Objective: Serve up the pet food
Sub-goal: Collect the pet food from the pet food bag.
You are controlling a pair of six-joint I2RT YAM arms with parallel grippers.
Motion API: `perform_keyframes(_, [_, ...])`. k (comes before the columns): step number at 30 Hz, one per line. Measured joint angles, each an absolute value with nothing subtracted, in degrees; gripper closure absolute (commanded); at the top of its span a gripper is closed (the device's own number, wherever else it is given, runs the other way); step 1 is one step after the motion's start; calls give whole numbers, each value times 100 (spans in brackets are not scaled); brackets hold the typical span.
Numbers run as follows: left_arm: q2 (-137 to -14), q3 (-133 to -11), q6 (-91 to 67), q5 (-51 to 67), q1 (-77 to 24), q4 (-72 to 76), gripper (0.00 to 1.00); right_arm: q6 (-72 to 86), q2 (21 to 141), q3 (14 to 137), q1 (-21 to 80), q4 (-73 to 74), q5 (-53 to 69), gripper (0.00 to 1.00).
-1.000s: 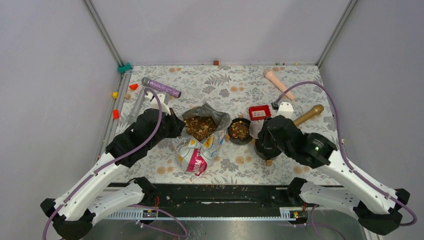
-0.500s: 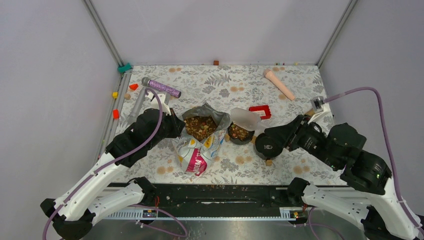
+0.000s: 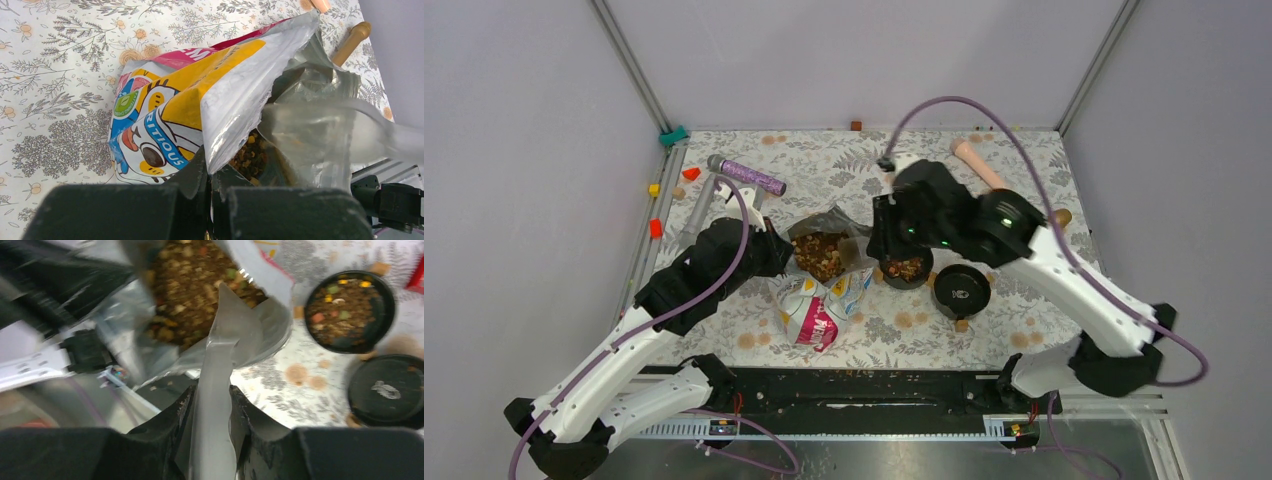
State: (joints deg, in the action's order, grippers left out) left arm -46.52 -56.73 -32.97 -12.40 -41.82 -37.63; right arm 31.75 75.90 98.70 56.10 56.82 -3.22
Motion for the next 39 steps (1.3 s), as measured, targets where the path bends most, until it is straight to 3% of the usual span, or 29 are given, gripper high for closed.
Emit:
perform_keyframes(7, [-4646,-5666,-3299,-1199,-4182,-3710,100,2871,9426,10973,5701,6619,-1494,100])
perform_keyframes(13, [-4648,-5658,-3297,-1175,-4182,-3697,100,2853,9762,10471,5760,6248,-1374,100])
perform_keyframes(20, [-4648,-5658,-3304,-1164,-4182,-3691,100,3479,8938,8604,5596,4654,-650,100])
perform_keyframes(31, [-4659,-5658,-3297,-1118,-4189,-3693,100,5948,6764,5459,5201,980,685,100])
perform_keyframes(39, [-4657,-5658,-3293,-1131,-4182,-3715,100,6536,5559,4803,5201,349,447,100])
